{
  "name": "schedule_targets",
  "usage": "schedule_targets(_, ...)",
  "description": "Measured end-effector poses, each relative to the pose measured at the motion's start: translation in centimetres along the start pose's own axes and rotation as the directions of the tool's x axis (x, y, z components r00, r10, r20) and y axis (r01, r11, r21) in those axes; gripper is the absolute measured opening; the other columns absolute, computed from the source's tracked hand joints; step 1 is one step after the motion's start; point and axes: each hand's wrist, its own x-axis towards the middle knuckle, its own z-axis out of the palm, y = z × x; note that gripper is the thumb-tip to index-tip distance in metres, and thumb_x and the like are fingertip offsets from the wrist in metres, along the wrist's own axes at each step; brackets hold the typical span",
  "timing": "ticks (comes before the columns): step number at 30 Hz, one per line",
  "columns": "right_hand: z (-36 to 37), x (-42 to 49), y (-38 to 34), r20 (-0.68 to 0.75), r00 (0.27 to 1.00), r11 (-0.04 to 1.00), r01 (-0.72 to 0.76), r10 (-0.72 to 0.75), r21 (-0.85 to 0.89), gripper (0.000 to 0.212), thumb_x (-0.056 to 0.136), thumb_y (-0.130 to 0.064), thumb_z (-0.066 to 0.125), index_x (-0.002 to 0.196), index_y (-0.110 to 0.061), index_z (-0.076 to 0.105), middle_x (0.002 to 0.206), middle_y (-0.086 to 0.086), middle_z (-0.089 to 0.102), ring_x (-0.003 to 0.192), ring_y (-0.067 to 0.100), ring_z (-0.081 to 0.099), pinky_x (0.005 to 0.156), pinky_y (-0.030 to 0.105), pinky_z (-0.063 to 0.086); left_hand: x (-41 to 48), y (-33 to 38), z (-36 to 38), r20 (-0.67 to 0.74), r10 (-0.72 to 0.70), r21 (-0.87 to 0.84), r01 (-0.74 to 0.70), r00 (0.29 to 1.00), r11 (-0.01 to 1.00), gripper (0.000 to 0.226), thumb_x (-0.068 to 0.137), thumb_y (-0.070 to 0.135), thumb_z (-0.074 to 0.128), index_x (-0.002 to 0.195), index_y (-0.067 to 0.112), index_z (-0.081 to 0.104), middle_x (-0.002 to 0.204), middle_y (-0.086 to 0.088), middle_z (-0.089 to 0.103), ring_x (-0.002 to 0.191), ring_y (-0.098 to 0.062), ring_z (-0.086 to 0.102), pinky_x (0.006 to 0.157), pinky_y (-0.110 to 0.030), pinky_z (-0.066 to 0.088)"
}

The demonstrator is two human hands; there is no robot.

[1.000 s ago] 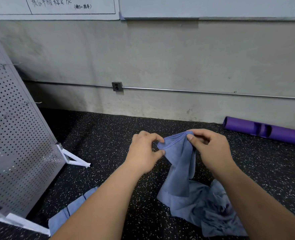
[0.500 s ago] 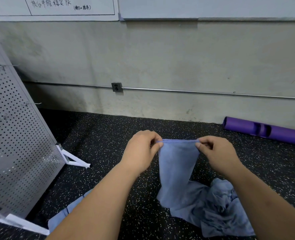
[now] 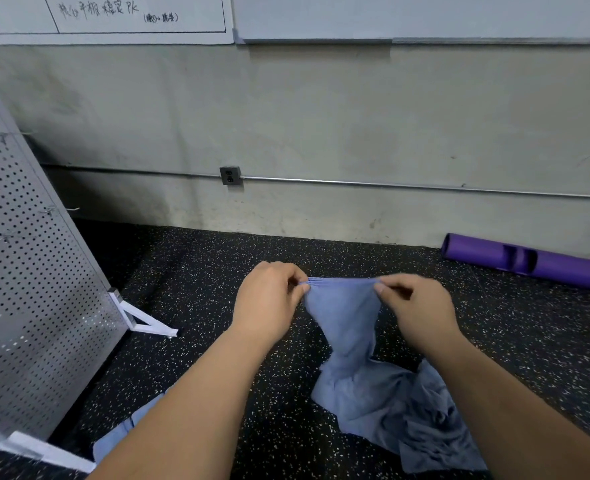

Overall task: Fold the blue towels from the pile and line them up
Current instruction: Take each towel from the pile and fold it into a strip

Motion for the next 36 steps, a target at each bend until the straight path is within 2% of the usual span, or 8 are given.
schedule_targets(2, -0.2, 0.2, 0.1, -0.091, 0.995, 0.999, 0.041, -0.037, 0.034, 0.008, 0.096, -0.033, 0.076, 0.098, -0.04, 0.08, 0.098, -0.022, 0.071, 0.088, -0.008, 0.063, 0.074, 0.005, 0.04, 0.0, -0.1, 0.0, 0.003, -0.008, -0.007, 0.008, 1.0, 1.0, 0.003, 0.095, 0.036, 0.077, 0.093, 0.034, 0.076, 0.088, 0.018, 0.07, 0.088, -0.011, 0.061, 0.081, -0.038, 0.054)
schedule_targets(5, 0.0, 0.2, 0.3, 0.042, 0.999, 0.998, -0.018, 0.02, -0.06, 0.006, 0.096, -0.033, 0.076, 0.095, -0.036, 0.082, 0.088, -0.021, 0.072, 0.075, -0.007, 0.062, 0.065, 0.01, 0.038, 0.0, 0.0, 0.0, 0.002, -0.018, 0.003, 0.018, 1.0, 1.0, 0.005, 0.094, 0.038, 0.078, 0.092, 0.034, 0.076, 0.088, 0.018, 0.071, 0.088, -0.011, 0.06, 0.082, -0.039, 0.054)
schedule_targets(13, 0.1, 0.3, 0.2, -0.034, 0.999, 0.999, -0.009, 0.007, -0.041, 0.008, 0.097, -0.033, 0.076, 0.101, -0.033, 0.082, 0.088, -0.025, 0.073, 0.081, -0.013, 0.063, 0.068, 0.005, 0.039, 0.1, 0.0, -0.1, 0.026, -0.078, -0.019, 0.078, 0.997, 0.997, 0.007, 0.091, 0.04, 0.08, 0.088, 0.036, 0.076, 0.078, 0.018, 0.07, 0.079, -0.005, 0.063, 0.078, -0.038, 0.057)
schedule_targets(18, 0.4, 0.4, 0.5, -0.005, 0.999, 0.997, -0.037, 0.037, 0.066, 0.011, 0.091, -0.022, 0.082, 0.092, -0.032, 0.08, 0.079, -0.018, 0.075, 0.077, -0.007, 0.068, 0.073, 0.011, 0.054, 0.0, 0.1, -0.3, 0.047, -0.101, -0.053, 0.103, 0.994, 0.993, 0.009, 0.088, 0.036, 0.085, 0.085, 0.035, 0.076, 0.074, 0.019, 0.07, 0.074, -0.002, 0.066, 0.075, -0.036, 0.058)
schedule_targets(22, 0.3, 0.4, 0.4, -0.042, 0.998, 0.994, -0.049, 0.054, 0.102, 0.011, 0.09, -0.023, 0.083, 0.089, -0.033, 0.079, 0.075, -0.017, 0.074, 0.073, -0.005, 0.067, 0.064, 0.005, 0.047, 0.1, 0.1, -0.4, 0.043, -0.099, -0.062, 0.102, 0.994, 0.993, 0.01, 0.088, 0.039, 0.084, 0.084, 0.037, 0.075, 0.076, 0.02, 0.07, 0.076, -0.001, 0.066, 0.077, -0.035, 0.058)
schedule_targets(26, 0.0, 0.3, 0.3, 0.069, 0.995, 0.996, -0.079, 0.076, 0.031, 0.01, 0.087, -0.024, 0.086, 0.085, -0.033, 0.08, 0.071, -0.017, 0.074, 0.068, -0.007, 0.067, 0.059, 0.005, 0.044, 0.0, 0.3, -0.3, 0.087, -0.07, -0.002, 0.071, 0.994, 0.998, 0.01, 0.09, 0.036, 0.083, 0.085, 0.034, 0.075, 0.081, 0.017, 0.07, 0.079, -0.005, 0.066, 0.078, -0.037, 0.058)
schedule_targets(29, -0.6, 0.4, 0.1, -0.01, 0.997, 0.992, -0.08, 0.081, 0.095, 0.007, 0.088, -0.026, 0.084, 0.087, -0.032, 0.081, 0.074, -0.016, 0.076, 0.071, -0.006, 0.068, 0.064, 0.011, 0.049, 0.1, -0.1, -0.3, 0.091, -0.06, -0.015, 0.061, 0.994, 0.998, 0.009, 0.091, 0.033, 0.082, 0.085, 0.032, 0.075, 0.083, 0.017, 0.071, 0.08, -0.006, 0.066, 0.078, -0.037, 0.058)
schedule_targets(36, -0.8, 0.3, 0.4, 0.033, 0.994, 0.987, -0.107, 0.103, 0.118, 0.007, 0.088, -0.027, 0.084, 0.087, -0.033, 0.081, 0.075, -0.017, 0.076, 0.072, -0.001, 0.07, 0.073, 0.029, 0.058, 0.0, 0.1, -0.3, 0.097, -0.031, -0.004, 0.032, 0.995, 0.999, 0.005, 0.092, 0.031, 0.079, 0.088, 0.032, 0.077, 0.086, 0.016, 0.071, 0.081, -0.007, 0.065, 0.081, -0.037, 0.058)
